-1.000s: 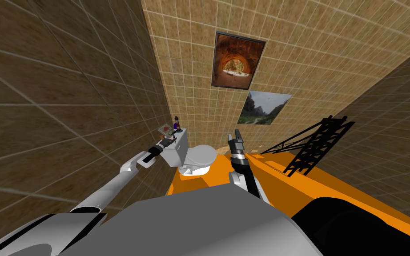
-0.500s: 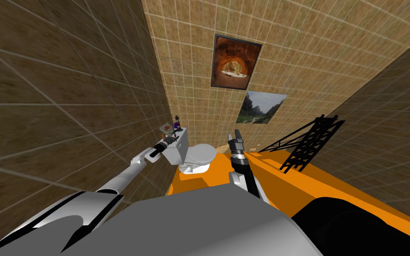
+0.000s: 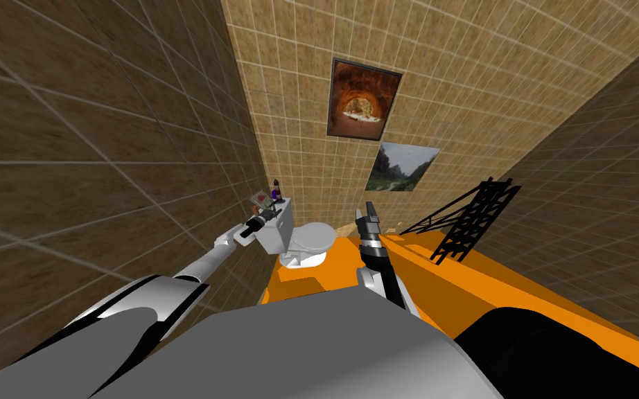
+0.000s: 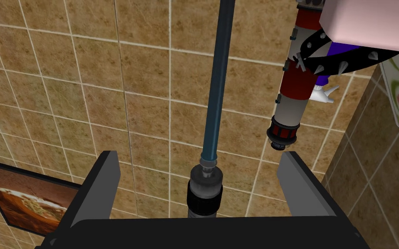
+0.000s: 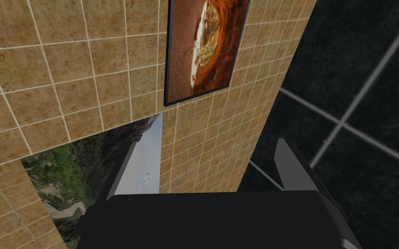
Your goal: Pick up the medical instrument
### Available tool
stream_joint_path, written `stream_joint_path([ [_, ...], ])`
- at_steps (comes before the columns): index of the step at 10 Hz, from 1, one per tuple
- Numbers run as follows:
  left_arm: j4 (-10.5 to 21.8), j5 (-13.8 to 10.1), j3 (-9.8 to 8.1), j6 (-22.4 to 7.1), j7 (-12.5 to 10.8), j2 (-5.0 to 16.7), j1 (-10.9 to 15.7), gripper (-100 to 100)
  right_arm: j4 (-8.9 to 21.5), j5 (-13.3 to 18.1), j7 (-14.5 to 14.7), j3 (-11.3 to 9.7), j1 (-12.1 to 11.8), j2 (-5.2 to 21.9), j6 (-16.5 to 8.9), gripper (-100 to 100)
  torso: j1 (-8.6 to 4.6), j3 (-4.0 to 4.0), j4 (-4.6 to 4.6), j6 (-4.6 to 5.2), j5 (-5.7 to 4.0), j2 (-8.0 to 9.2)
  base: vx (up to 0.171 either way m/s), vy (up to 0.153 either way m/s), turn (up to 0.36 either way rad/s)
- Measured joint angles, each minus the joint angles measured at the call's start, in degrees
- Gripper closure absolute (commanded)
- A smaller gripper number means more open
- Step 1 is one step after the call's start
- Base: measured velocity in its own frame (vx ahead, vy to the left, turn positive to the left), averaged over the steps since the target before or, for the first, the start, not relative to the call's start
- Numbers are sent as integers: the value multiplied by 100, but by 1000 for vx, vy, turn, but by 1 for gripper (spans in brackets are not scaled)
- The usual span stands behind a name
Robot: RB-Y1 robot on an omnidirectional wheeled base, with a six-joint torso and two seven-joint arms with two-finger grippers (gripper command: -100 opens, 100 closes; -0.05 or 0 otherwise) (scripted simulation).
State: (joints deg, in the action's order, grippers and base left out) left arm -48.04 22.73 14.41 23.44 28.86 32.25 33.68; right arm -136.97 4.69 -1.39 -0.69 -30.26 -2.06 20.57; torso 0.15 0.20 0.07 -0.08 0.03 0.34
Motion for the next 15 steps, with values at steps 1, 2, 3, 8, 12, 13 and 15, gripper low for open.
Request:
stream_joint_path([
  [1,200,-10,18,1,37,-27,188,-100,0,0,0,0,-1,0,0,0,-2,-5,-1,-1,0,-10,-6,4,8],
  [2,384,-14,21,17,45,-29,293,-100,0,0,0,0,-1,0,0,0,-5,-14,-5,-2,-1,-25,-82,26,-50],
  [3,643,-87,96,77,150,-115,480,-100,0,0,0,0,0,0,0,0,-2,-7,-4,2,0,-10,-102,21,-47],
  [8,983,-138,210,32,197,-127,815,100,0,0,0,0,-1,0,0,0,-9,-19,-9,0,1,-31,-13,3,1],
  [12,981,-139,211,34,196,-130,816,100,0,0,0,0,-1,0,0,0,-8,-21,-10,-2,0,-35,23,-8,11],
  [13,963,-73,103,75,145,-93,728,100,0,0,0,0,-2,0,0,0,-12,-33,-12,-12,-1,-59,126,-34,61],
  [15,714,-27,-7,67,79,-28,425,100,0,0,0,0,-2,0,0,0,-5,-51,-34,-3,9,-73,50,-5,6],
])
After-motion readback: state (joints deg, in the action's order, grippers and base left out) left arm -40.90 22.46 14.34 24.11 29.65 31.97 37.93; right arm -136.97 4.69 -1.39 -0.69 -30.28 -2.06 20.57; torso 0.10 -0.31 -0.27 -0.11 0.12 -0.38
